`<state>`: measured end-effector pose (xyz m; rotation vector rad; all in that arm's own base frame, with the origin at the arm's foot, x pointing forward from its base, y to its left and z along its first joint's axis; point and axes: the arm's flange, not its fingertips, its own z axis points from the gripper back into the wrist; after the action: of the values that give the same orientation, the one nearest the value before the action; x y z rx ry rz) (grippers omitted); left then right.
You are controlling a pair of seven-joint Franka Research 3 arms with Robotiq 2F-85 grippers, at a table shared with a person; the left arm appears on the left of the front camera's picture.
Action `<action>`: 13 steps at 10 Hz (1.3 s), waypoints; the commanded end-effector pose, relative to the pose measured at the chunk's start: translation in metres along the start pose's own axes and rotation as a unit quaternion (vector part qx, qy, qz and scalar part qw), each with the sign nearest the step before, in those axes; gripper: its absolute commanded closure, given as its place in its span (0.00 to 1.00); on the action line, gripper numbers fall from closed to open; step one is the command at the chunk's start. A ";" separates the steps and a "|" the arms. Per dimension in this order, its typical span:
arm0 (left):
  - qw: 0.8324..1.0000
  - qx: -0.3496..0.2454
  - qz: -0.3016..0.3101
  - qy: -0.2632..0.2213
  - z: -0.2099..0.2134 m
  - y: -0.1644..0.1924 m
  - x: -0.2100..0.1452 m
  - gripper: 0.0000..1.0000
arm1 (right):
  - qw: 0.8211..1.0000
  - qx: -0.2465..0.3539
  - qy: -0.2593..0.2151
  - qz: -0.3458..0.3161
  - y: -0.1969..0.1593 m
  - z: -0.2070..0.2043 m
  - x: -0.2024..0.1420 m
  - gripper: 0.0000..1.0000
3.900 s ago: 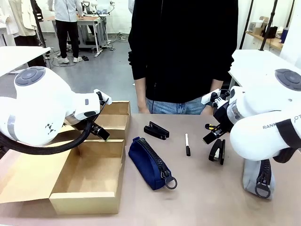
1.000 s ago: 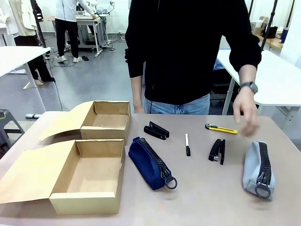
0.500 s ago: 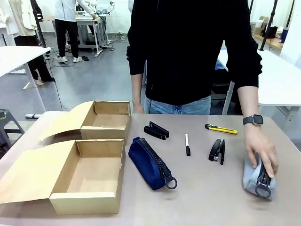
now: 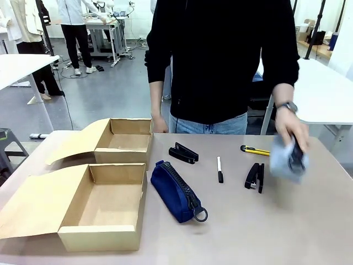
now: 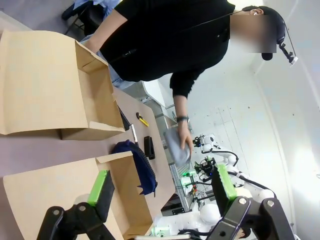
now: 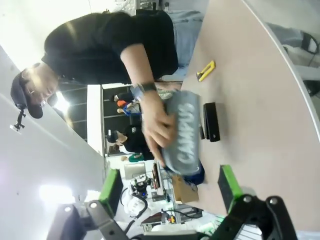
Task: Place items inside the box.
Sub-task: Pick up a Pencil pouch or Stapler and place it inside the Mailer Box closest to the robot.
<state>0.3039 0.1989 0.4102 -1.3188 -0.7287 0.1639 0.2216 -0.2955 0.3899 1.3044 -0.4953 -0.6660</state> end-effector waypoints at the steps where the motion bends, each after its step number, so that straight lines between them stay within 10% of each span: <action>1: 1.000 -0.012 -0.013 -0.009 -0.001 0.001 0.000 0.00 | 0.999 -0.006 0.007 0.031 0.014 -0.011 -0.008 0.00; 5: 1.000 -0.012 -0.013 -0.009 -0.001 0.001 0.000 0.00 | 0.969 -0.087 0.160 0.165 0.076 -0.123 -0.070 0.00; 10: 1.000 -0.012 -0.013 -0.009 -0.001 0.001 0.000 0.00 | 0.839 -0.191 0.391 0.328 0.103 -0.258 -0.196 0.00; 13: 1.000 -0.012 -0.013 -0.009 -0.001 0.001 0.000 0.00 | 0.854 -0.174 0.386 0.302 0.131 -0.258 -0.164 0.00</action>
<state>0.3043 0.1994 0.4098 -1.3178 -0.7310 0.1646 0.3011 0.0368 0.4734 0.8605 -0.0848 0.3566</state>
